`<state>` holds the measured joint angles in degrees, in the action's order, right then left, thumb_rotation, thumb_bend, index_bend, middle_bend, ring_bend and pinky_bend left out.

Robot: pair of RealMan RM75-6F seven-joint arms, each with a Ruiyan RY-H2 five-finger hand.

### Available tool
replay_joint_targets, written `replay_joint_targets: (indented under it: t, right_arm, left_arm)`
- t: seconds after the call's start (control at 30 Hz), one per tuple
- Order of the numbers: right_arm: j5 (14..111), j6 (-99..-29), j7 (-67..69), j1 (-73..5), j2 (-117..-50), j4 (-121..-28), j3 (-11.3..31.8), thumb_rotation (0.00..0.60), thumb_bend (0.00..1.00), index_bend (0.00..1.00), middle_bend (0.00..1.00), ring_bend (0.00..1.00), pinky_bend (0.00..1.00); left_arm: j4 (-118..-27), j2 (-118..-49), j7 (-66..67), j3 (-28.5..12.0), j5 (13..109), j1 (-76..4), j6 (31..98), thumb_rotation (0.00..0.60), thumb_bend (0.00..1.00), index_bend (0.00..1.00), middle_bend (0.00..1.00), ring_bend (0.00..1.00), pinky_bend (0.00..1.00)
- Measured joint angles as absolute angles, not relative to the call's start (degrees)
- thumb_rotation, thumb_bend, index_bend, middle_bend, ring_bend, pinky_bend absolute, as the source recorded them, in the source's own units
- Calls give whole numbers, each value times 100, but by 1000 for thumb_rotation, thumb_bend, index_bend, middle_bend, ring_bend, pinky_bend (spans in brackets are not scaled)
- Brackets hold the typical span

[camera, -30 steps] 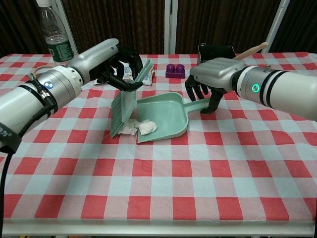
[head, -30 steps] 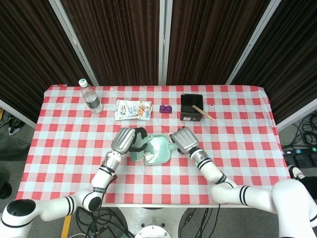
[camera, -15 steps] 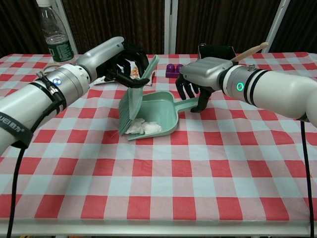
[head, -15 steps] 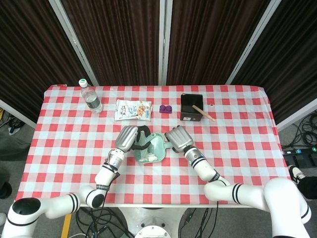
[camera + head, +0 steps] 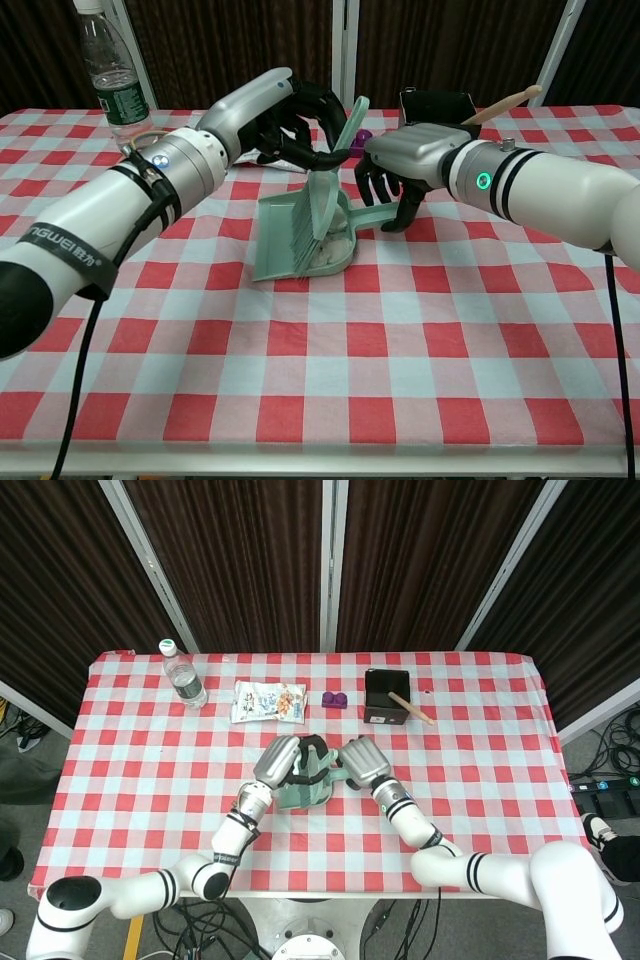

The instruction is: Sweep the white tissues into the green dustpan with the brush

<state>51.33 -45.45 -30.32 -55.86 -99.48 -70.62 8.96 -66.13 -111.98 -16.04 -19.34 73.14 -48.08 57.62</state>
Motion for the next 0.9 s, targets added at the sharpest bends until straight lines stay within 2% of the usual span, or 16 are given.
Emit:
replay_joint_targets:
  t: [0.37, 0.5, 0.63, 0.7, 0.9]
  right_arm:
    - [5388, -4536, -2713, -5453, -9965, -6926, 862, 600, 569, 699, 594, 412, 385]
    - [5454, -4554, -2683, -5413, -9922, -6943, 846, 600, 559, 665, 589, 400, 385]
    - [5474, -4577, -2686, -5377, -9862, -6996, 842, 600, 425, 574, 553, 377, 384]
    - [5472, -4587, -2692, -5365, -9845, -7020, 845, 600, 352, 495, 519, 358, 377]
    - [5429, -4630, -2794, -5341, -9822, -7094, 844, 600, 199, 345, 416, 308, 360]
  left_arm:
    - [-7168, -10804, -1348, -1844, 7477, -4596, 6159, 600, 486, 554, 539, 679, 914]
    - [-7499, -10544, -1223, -1732, 7608, -4418, 6407, 600, 486, 554, 539, 678, 914]
    - [-7839, -10217, -1143, -1584, 7737, -4203, 6614, 600, 486, 554, 539, 677, 914]
    - [-8022, -10014, -1113, -1510, 7774, -4078, 6699, 600, 486, 554, 539, 677, 914]
    - [-8392, -9452, -962, -1336, 7789, -3694, 6930, 600, 486, 554, 539, 676, 914]
